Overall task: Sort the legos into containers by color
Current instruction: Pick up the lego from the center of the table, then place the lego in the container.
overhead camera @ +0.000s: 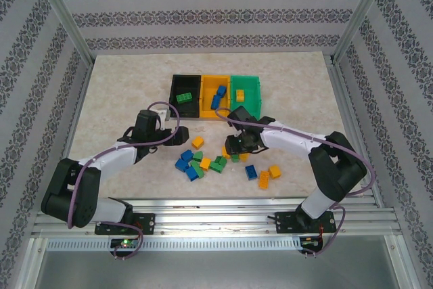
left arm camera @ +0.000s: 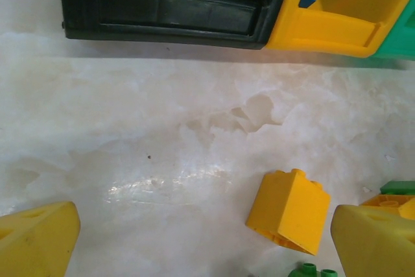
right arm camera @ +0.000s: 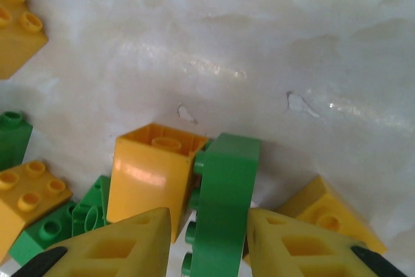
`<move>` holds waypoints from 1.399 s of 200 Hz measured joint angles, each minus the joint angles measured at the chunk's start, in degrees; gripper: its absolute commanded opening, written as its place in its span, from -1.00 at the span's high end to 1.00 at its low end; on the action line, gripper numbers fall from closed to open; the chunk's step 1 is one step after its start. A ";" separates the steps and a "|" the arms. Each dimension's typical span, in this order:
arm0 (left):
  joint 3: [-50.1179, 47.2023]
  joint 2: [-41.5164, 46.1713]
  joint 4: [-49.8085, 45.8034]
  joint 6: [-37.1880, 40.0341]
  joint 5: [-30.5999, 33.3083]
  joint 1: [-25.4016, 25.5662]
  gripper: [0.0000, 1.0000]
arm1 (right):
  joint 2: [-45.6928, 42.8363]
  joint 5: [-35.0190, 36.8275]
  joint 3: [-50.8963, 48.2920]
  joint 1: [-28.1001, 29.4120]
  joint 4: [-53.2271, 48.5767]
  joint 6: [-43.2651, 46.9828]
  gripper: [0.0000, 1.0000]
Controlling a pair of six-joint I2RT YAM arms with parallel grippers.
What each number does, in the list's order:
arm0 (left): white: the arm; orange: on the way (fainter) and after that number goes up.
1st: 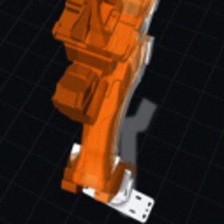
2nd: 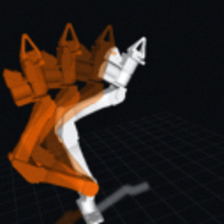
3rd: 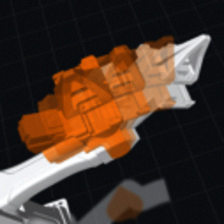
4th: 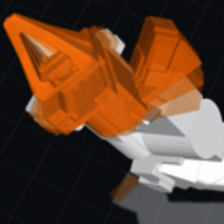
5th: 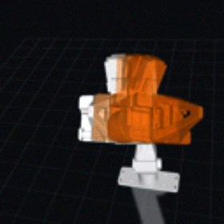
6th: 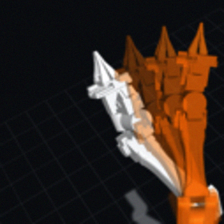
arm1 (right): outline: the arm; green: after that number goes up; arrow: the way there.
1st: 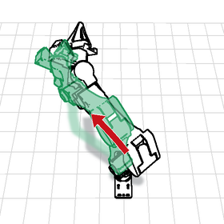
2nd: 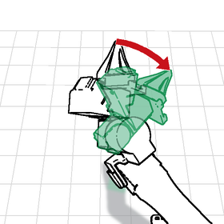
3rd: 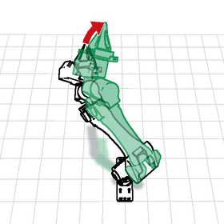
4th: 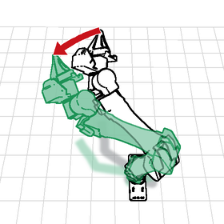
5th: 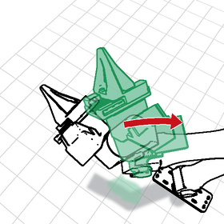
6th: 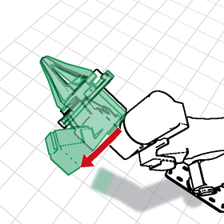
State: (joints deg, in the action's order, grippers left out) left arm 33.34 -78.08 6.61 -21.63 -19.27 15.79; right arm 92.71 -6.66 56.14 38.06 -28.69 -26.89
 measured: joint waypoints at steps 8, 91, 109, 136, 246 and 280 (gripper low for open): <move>-0.02 0.00 0.20 0.00 -0.15 0.00 -0.99 | -0.11 0.09 0.00 0.09 -0.52 -0.02 0.27; -1.60 0.87 1.27 0.00 -0.15 -0.04 -0.99 | 2.51 1.14 0.68 1.51 -1.68 -0.39 0.29; -1.86 1.68 1.49 0.00 -0.09 -0.04 -0.99 | 4.15 1.55 2.16 2.01 -1.79 -0.39 0.39; -2.05 2.93 1.53 0.00 0.55 -0.04 -0.99 | 5.60 2.56 4.00 2.60 -1.88 -0.20 0.53; -3.17 6.51 0.98 -0.24 4.57 -1.66 -0.99 | 4.94 3.82 11.34 1.88 -5.35 1.55 0.65; -3.48 7.48 0.17 -0.83 6.60 -3.15 -0.99 | 5.53 2.54 20.79 1.03 -5.07 3.10 0.65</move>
State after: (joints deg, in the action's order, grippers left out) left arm 29.87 -70.61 6.79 -22.46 -12.67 12.64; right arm 98.24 -4.12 76.93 39.09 -33.76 -23.79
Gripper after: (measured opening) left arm 0.993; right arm 0.178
